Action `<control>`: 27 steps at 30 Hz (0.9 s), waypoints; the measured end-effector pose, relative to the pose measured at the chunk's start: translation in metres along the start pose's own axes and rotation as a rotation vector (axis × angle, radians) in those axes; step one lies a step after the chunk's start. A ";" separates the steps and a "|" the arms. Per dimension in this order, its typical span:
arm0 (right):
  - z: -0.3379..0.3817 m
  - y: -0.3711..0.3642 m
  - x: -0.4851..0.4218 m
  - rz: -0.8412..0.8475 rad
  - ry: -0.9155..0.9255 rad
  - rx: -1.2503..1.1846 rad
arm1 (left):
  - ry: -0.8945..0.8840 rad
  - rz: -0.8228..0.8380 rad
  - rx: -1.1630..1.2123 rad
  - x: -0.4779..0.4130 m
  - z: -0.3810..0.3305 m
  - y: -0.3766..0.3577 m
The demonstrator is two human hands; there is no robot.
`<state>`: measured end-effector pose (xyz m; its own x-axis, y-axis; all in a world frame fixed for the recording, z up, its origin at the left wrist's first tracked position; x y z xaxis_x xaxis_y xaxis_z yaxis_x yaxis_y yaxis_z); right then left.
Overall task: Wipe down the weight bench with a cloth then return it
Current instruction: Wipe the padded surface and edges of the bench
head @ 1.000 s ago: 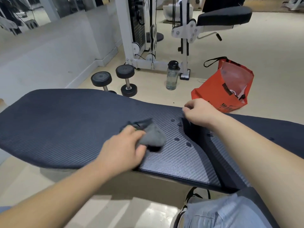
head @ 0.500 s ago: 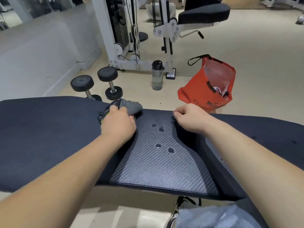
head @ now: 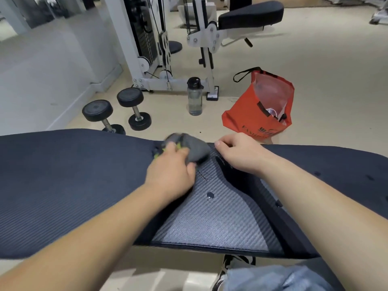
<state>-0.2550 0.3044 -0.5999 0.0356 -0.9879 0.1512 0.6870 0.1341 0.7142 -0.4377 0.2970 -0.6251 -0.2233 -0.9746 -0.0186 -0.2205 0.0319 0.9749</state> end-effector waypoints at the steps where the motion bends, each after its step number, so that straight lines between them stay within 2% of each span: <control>1: 0.000 0.000 -0.001 -0.009 0.008 0.006 | -0.126 0.023 0.011 0.021 -0.012 -0.002; 3: 0.002 -0.002 -0.002 -0.018 0.018 0.020 | -0.318 0.087 0.071 0.055 -0.021 0.001; 5: 0.001 -0.002 -0.001 -0.016 0.013 0.016 | -0.328 0.069 0.030 0.046 -0.008 0.005; 9: 0.002 0.003 0.006 -0.021 0.023 0.008 | 0.085 -0.046 -0.028 0.017 0.017 0.009; 10: 0.002 0.005 0.007 -0.033 0.026 0.001 | 0.122 -0.071 -0.041 0.022 0.009 0.007; 12: 0.002 0.010 0.009 -0.059 0.032 -0.002 | 0.038 -0.051 -0.042 0.051 -0.018 -0.001; 14: 0.002 0.013 0.010 -0.067 0.029 0.007 | -0.203 0.031 0.036 0.092 -0.040 -0.001; 16: 0.004 0.012 0.014 -0.049 0.024 0.010 | -0.356 0.128 0.103 0.106 -0.034 0.008; 17: 0.005 0.010 0.015 -0.038 0.025 0.010 | -0.372 0.132 0.072 0.099 -0.022 0.010; 19: 0.007 0.006 0.018 -0.011 0.029 0.022 | -0.228 0.078 -0.035 0.076 0.007 0.013; 22: 0.006 0.001 0.020 0.025 0.041 0.056 | 0.221 -0.024 -0.006 0.053 0.034 0.016; 23: 0.007 0.001 0.021 0.030 0.048 0.067 | 0.257 -0.020 -0.022 0.054 0.027 0.013; 25: 0.010 0.001 0.022 0.019 0.067 0.088 | 0.154 0.044 -0.056 0.069 -0.001 0.005; 27: 0.019 0.001 0.024 0.001 0.098 0.114 | -0.106 0.143 -0.004 0.093 -0.026 0.005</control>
<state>-0.2670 0.2826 -0.5829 0.1104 -0.9900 0.0883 0.6006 0.1373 0.7877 -0.4354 0.2007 -0.6165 -0.3507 -0.9314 0.0972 -0.1755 0.1673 0.9702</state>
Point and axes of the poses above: each hand's wrist, its own x-axis away from the middle knuckle, its own y-axis out of the back of the hand, z = x × y, the point moved 4 cm from there along -x, towards the middle knuckle, and after that the axes turned 2 degrees about -z, right-handed, at the moved point
